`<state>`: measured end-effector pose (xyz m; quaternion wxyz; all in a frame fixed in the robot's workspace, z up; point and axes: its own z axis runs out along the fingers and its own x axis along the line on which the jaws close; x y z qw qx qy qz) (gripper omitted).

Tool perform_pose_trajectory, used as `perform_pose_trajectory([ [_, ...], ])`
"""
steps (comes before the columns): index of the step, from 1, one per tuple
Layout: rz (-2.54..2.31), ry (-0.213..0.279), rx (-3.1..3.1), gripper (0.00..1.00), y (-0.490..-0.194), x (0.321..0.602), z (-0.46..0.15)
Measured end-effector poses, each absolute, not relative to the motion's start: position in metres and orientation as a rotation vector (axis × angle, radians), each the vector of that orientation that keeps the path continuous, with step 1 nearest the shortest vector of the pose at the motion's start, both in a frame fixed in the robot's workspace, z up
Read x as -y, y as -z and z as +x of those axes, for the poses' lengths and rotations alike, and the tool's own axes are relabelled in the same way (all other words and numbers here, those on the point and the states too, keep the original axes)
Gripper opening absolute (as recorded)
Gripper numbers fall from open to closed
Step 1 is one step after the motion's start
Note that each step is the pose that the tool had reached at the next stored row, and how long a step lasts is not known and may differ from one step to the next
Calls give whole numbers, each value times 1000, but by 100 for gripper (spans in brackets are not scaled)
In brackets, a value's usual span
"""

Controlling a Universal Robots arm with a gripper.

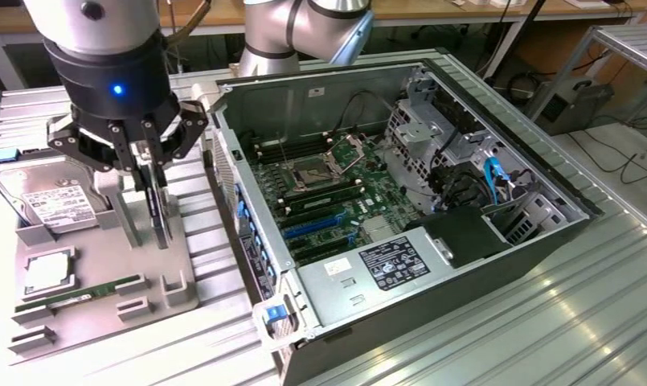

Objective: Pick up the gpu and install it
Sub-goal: 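Pick up the gpu and move the gpu toward the slot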

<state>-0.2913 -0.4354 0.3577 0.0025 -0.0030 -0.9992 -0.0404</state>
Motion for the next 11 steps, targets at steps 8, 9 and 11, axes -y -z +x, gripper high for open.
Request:
perform_pose_trajectory([
  [8,-9,137,3134,26,-395,443,-283],
  [9,-9,138,3133,26,-399,445,-281],
  [11,-9,139,3133,26,-410,449,-275],
])
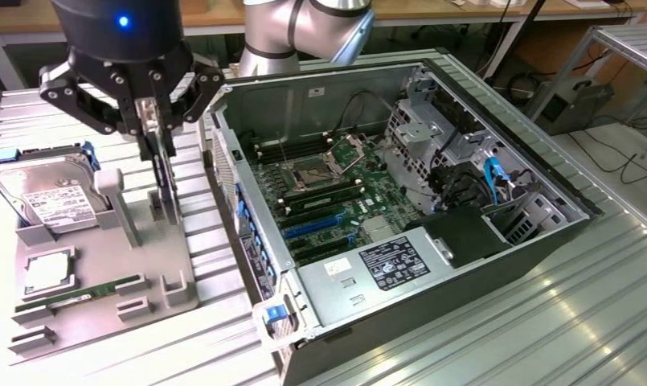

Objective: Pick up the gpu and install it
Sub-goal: 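Pick up the gpu and move the gpu toward the slot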

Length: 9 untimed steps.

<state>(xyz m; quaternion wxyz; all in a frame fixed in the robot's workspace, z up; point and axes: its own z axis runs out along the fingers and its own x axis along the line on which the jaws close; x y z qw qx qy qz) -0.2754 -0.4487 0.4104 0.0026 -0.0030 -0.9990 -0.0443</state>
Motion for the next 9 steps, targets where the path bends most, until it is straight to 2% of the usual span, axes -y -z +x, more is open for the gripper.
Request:
perform_pose_trajectory([
  [7,-9,144,3133,26,-451,462,-248],
  [9,-9,156,3132,26,-470,469,-227],
])
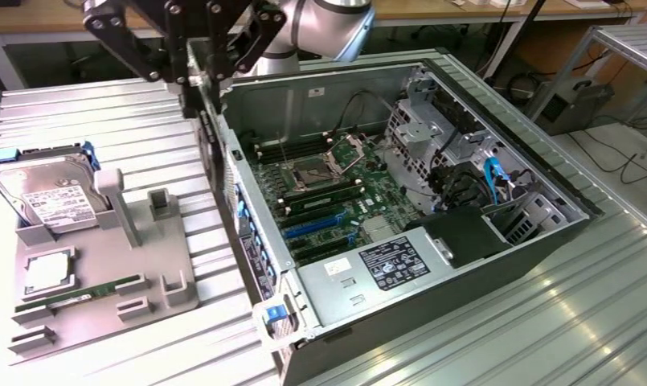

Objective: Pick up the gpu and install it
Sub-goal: 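Pick up the gpu and move the gpu toward the slot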

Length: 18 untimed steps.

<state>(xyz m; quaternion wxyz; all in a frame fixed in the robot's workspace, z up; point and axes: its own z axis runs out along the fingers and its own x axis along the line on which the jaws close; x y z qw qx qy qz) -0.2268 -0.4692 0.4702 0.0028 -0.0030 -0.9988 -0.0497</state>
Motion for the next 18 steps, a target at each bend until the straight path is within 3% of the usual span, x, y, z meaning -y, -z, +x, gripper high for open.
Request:
perform_pose_trajectory([
  [10,-9,180,3128,26,-472,471,-178],
  [18,-10,178,3123,26,-454,464,-126],
])
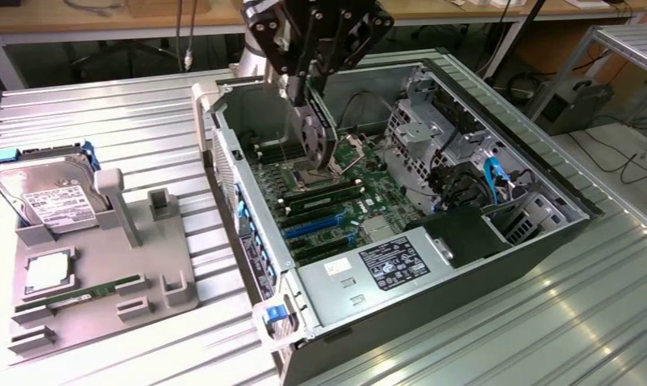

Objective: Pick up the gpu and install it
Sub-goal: 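Pick up the gpu and move the gpu toward the slot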

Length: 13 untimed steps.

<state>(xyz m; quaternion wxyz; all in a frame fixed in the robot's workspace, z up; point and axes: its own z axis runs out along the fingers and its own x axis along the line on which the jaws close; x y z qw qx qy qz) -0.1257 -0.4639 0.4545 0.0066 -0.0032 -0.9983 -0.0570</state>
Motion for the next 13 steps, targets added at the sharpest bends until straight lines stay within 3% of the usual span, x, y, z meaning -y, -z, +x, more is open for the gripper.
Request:
perform_pose_trajectory([
  [13,-8,176,3123,26,-419,454,-44],
])
